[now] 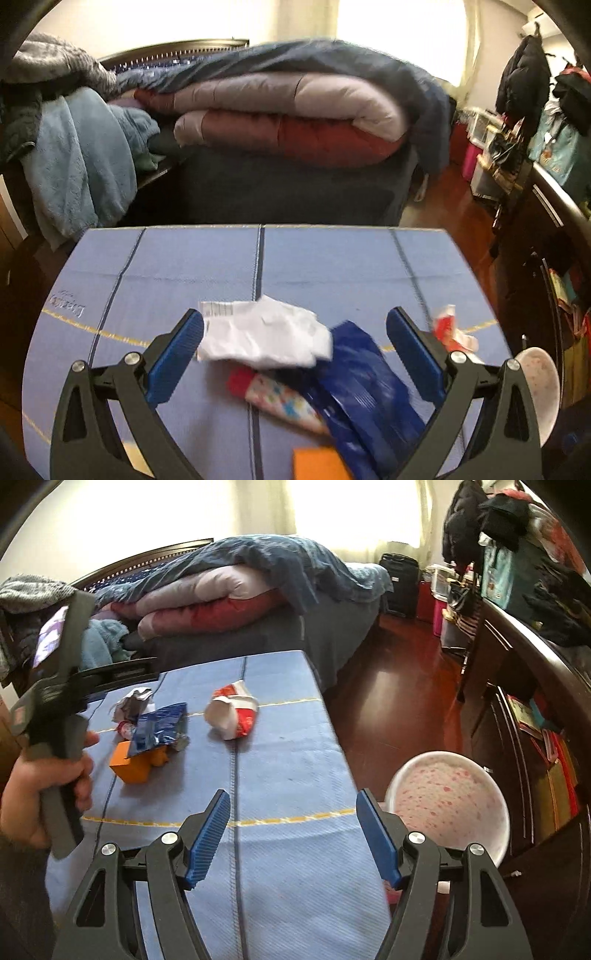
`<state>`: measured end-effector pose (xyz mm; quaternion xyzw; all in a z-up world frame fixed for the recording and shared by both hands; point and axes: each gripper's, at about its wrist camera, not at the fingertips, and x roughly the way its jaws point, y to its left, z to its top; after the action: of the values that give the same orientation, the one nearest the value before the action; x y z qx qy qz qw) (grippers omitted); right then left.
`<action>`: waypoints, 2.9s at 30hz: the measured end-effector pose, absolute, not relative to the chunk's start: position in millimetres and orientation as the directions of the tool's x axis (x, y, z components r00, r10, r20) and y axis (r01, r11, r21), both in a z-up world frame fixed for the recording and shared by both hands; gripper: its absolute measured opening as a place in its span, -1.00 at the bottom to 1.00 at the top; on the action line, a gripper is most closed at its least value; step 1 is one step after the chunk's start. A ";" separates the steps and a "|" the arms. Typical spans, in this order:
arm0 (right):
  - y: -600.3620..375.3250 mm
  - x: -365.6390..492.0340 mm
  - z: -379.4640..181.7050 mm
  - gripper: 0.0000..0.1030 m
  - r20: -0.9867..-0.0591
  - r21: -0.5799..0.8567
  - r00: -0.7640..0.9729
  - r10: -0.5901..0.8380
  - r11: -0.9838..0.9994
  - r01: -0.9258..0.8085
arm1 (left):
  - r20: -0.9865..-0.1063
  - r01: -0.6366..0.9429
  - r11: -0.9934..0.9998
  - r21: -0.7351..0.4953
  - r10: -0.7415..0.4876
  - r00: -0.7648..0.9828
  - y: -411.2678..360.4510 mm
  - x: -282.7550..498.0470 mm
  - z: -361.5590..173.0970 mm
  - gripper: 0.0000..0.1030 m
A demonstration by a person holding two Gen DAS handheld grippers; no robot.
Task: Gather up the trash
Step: 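Grasp the white tissue with the left tool while the right tool grasps the red-white paper cup, then carry both items over the pink-dotted wastebasket and open both tools to drop them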
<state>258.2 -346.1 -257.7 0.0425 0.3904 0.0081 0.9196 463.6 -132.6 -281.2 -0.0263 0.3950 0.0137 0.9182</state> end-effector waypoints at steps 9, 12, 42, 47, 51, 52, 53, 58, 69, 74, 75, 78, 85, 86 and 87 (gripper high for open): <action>-312.5 289.4 -257.7 0.37 -0.714 0.052 0.698 0.061 0.998 -0.034 | -0.743 -0.058 0.997 0.043 0.070 0.665 -120.6 485.2 -309.7 0.48; -304.3 306.4 -257.7 0.37 -0.715 0.047 0.696 0.061 0.998 -0.039 | -0.740 -0.056 0.998 0.016 0.050 0.670 -111.8 482.4 -306.8 0.15; -284.1 358.8 -265.2 0.10 -0.742 0.110 0.663 0.098 0.994 -0.024 | -0.581 0.039 0.959 -0.281 -0.202 0.788 -23.0 393.6 -241.2 -0.50; -297.7 329.6 -246.8 0.11 -0.715 0.164 0.686 0.132 0.986 -0.018 | -0.561 0.076 0.969 -0.237 -0.200 0.803 -41.4 368.1 -225.0 -0.47; -307.5 304.4 -237.8 0.11 -0.701 0.177 0.699 0.139 0.984 -0.018 | -0.555 0.101 0.971 -0.217 -0.207 0.806 -58.0 351.5 -218.6 -0.46; -309.2 298.3 -235.7 0.11 -0.699 0.174 0.702 0.136 0.985 -0.017 | -0.554 0.109 0.971 -0.214 -0.213 0.805 -62.9 347.1 -217.1 -0.46; -311.1 294.9 -234.8 0.11 -0.698 0.171 0.704 0.133 0.985 -0.017 | -0.554 0.117 0.970 -0.213 -0.218 0.803 -67.7 343.5 -216.0 -0.46; -320.0 271.6 -228.7 0.12 -0.688 0.161 0.715 0.120 0.987 -0.010 | -0.551 0.154 0.968 -0.197 -0.240 0.799 -92.9 326.5 -209.7 -0.46; -364.3 229.8 -233.0 0.12 -0.687 0.172 0.722 0.080 0.984 0.055 | -0.531 0.280 0.943 -0.177 -0.331 0.780 -161.8 295.3 -192.2 -0.45; -395.0 216.6 -235.5 0.12 -0.683 0.186 0.729 0.050 0.977 0.106 | -0.529 0.344 0.925 -0.159 -0.374 0.762 -200.5 287.5 -187.5 -0.45; -403.4 213.9 -236.1 0.12 -0.681 0.190 0.731 0.043 0.974 0.120 | -0.530 0.360 0.920 -0.153 -0.384 0.756 -210.8 286.6 -187.2 -0.45; -425.3 207.9 -237.7 0.12 -0.679 0.195 0.734 0.016 0.968 0.159 | -0.533 0.392 0.908 -0.149 -0.408 0.741 -232.8 286.9 -188.7 -0.45; -478.3 196.8 -249.3 0.12 -0.684 0.201 0.727 -0.053 0.945 0.257 | -0.553 0.486 0.863 -0.139 -0.475 0.684 -298.8 293.1 -199.3 -0.45; -486.5 195.7 -251.7 0.12 -0.687 0.201 0.724 -0.062 0.941 0.272 | -0.555 0.499 0.856 -0.136 -0.483 0.677 -308.8 293.6 -200.9 -0.45; -492.4 194.7 -253.9 0.12 -0.688 0.202 0.722 -0.069 0.938 0.283 | -0.557 0.510 0.849 -0.134 -0.490 0.670 -316.7 294.3 -202.4 -0.45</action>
<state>194.7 -492.4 -253.9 0.1481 0.3601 -0.0960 0.9161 294.3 -316.7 -202.4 0.0167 0.2997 -0.2738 0.9138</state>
